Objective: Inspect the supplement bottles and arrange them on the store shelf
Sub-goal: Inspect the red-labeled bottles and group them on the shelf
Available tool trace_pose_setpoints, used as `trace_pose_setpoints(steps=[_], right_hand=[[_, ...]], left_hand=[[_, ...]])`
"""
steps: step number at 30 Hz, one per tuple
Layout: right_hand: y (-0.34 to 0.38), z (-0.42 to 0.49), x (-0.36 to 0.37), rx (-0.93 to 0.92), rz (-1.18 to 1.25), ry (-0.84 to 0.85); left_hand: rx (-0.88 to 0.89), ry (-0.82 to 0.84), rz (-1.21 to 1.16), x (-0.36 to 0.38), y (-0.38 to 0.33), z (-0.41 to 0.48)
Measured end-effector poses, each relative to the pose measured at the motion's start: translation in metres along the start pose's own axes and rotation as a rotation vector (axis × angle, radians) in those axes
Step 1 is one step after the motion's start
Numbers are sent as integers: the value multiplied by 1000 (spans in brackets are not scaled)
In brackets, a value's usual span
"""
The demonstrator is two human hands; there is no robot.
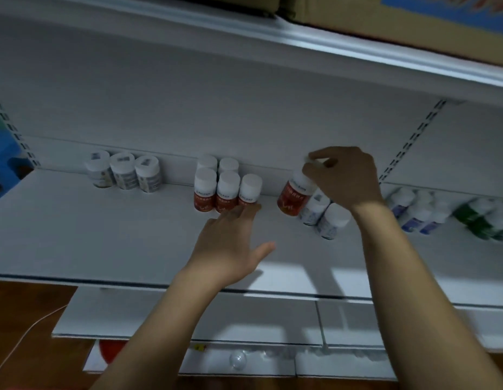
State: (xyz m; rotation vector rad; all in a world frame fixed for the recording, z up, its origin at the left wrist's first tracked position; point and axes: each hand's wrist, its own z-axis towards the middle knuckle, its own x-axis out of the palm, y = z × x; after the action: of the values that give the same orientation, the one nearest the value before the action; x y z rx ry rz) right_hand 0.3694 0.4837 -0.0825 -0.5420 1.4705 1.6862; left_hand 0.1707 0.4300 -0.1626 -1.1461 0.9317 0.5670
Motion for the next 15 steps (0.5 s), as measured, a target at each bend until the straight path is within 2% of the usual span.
trace_pose_setpoints(steps=[2,7,11,15], right_hand=[[-4,-24,-5,31,146,47],[-6,-78,-13,60,467,41],[-13,-102,-19,130,614,91],[-17,-117,-16,188,691,181]], left_hand=[[12,19,-125,1,-11,-8],[53,50,-450,2,-38,-37],[45,190,-525,-6,-46,-57],[105,291,-469,-12,-49,-65]])
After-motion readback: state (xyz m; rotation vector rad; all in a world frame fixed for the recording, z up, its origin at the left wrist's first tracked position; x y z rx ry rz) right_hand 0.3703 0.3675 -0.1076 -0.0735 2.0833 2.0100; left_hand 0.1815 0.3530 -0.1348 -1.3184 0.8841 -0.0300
